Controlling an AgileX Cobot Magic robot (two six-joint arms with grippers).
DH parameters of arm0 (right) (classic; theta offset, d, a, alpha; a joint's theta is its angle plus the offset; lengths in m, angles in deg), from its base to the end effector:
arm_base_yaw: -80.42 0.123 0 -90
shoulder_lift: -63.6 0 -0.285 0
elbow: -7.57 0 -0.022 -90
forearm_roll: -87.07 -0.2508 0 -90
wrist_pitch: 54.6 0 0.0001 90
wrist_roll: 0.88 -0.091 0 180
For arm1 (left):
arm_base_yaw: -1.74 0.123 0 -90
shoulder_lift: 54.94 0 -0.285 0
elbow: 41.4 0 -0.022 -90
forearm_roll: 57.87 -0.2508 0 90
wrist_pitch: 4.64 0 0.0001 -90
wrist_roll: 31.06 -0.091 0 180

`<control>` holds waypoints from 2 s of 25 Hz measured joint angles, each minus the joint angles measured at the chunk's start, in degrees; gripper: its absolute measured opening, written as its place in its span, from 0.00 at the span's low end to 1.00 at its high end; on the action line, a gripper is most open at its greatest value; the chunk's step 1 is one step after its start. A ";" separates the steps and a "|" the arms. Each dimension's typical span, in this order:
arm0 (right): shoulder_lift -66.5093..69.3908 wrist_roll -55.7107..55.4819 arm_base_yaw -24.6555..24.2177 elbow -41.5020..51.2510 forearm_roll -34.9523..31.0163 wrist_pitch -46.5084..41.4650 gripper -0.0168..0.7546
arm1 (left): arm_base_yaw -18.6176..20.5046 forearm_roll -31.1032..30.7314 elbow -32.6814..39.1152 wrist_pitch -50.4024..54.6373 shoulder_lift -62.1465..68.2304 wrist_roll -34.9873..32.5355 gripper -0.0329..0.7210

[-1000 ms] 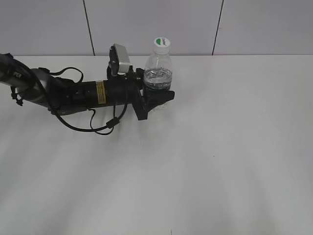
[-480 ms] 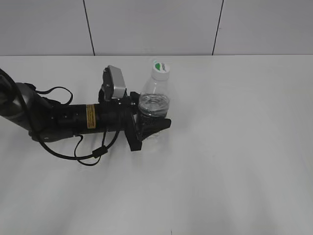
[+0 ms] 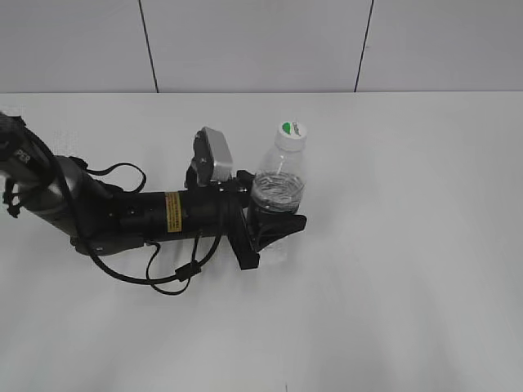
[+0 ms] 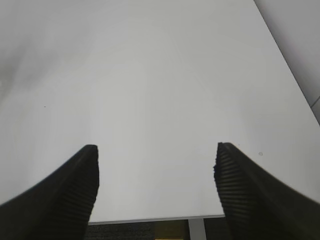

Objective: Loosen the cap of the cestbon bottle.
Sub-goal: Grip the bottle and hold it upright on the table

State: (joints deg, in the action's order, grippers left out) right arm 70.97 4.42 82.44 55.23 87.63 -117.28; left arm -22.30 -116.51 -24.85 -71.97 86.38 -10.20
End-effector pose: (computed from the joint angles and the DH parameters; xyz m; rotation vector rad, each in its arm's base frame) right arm -0.0092 -0.0011 0.2789 -0.1304 2.0506 -0.0472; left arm 0.3279 -0.2248 0.0610 1.1368 1.4701 -0.9894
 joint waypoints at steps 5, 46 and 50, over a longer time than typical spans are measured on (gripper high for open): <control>0.00 0.00 0.00 0.00 0.00 0.00 0.74 | 0.00 1.36 -0.06 -0.29 1.68 0.00 0.58; 0.00 0.00 0.00 0.00 0.00 0.00 0.74 | -0.05 4.45 -2.18 -3.44 4.58 1.79 0.58; 0.00 0.00 0.00 0.00 0.00 0.00 0.74 | -0.05 4.45 -2.18 -3.44 4.58 1.33 0.58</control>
State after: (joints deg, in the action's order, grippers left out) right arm 70.97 4.42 82.44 55.23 87.63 -117.28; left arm -22.35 -112.06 -27.03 -75.42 90.96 -8.87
